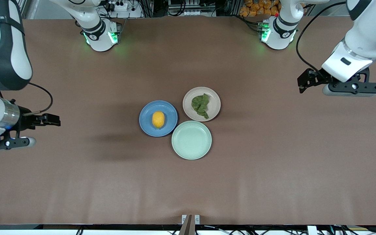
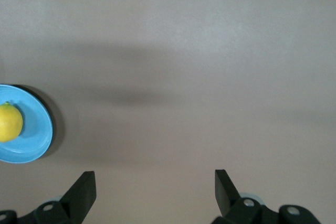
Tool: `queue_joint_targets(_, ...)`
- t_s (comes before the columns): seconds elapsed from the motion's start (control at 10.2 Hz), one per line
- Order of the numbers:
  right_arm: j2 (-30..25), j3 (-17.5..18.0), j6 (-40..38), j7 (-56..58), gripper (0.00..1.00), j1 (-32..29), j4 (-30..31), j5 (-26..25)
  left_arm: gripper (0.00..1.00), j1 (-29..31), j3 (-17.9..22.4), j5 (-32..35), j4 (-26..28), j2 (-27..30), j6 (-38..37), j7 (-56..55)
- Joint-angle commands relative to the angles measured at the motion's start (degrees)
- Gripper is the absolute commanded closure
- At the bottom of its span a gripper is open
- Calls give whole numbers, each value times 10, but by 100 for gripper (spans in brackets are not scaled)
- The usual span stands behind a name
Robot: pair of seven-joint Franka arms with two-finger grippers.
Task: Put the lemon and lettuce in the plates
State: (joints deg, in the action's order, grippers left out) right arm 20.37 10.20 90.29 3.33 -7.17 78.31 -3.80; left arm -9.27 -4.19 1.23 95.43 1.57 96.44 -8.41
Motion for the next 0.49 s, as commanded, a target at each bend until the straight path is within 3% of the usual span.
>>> queue_joint_targets(0.0,-53,-10,-24,3,0,-3,11,-5,0,-2,15,-32,-46,-10,-50,40)
queue_joint_targets(0.39,-122,-26,-54,0,0,6,46,-2,0,-2,24,-30,-64,-10,-76,59)
